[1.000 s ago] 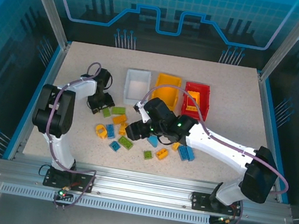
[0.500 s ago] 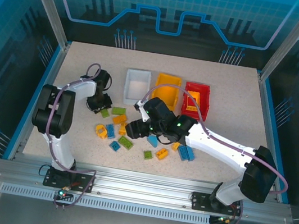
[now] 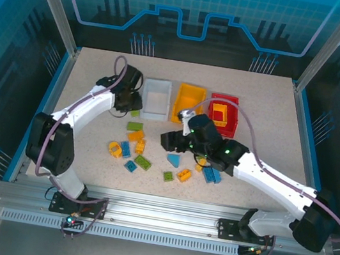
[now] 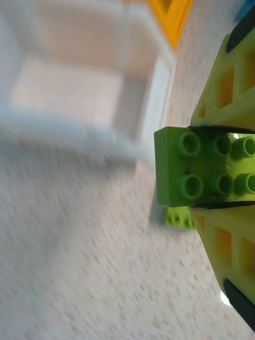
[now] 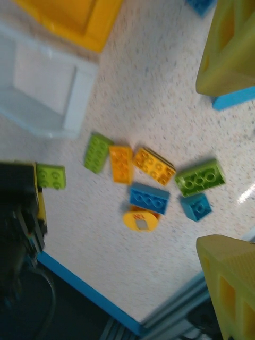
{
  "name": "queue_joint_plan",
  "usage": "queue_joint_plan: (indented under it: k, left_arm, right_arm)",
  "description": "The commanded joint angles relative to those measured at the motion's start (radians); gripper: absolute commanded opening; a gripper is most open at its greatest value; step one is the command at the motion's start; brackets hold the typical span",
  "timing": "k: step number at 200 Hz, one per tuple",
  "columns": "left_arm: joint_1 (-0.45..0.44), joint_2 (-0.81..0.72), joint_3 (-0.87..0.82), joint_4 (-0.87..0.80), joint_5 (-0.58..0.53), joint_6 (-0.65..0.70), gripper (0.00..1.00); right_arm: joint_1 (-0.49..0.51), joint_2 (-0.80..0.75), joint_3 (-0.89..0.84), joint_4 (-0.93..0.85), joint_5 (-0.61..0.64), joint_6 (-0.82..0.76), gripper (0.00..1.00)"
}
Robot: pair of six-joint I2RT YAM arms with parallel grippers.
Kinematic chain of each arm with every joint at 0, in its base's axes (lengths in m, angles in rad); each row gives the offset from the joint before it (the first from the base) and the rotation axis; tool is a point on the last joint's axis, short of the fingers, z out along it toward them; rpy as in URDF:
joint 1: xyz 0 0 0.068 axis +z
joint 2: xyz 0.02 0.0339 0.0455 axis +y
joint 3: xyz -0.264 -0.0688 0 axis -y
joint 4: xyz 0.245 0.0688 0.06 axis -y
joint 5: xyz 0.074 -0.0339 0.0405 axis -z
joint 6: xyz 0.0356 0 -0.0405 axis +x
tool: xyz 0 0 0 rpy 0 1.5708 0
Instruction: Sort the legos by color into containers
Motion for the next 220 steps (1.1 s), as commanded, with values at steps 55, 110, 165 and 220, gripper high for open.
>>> queue_joint_plan:
  k: [55, 110, 165, 220]
  left_arm:
    - [-0.085, 0.348, 0.384, -0.077, -0.052, 0.109, 0.34]
    - [-0.085, 0.476, 0.44, -0.1, -0.066, 0.104, 0.44]
    - [-0.088, 0.418, 0.411, -0.104, -0.063, 0.099, 0.64]
    - [-0.121, 0.137, 0.22, -0.033, -0.006, 0.026, 0.74]
  right_arm:
    - [-0.137, -0.152, -0.086, -0.043, 0.12, 0.128, 0.73]
    - [-0.196, -0.102, -0.07, -0.276, 0.216, 0.131, 0.74]
    - [-0.211, 0.156, 0.023, -0.341, 0.197, 0.049, 0.76]
    - [-0.209, 0.385, 0.19, -0.427, 0.19, -0.357, 0.77]
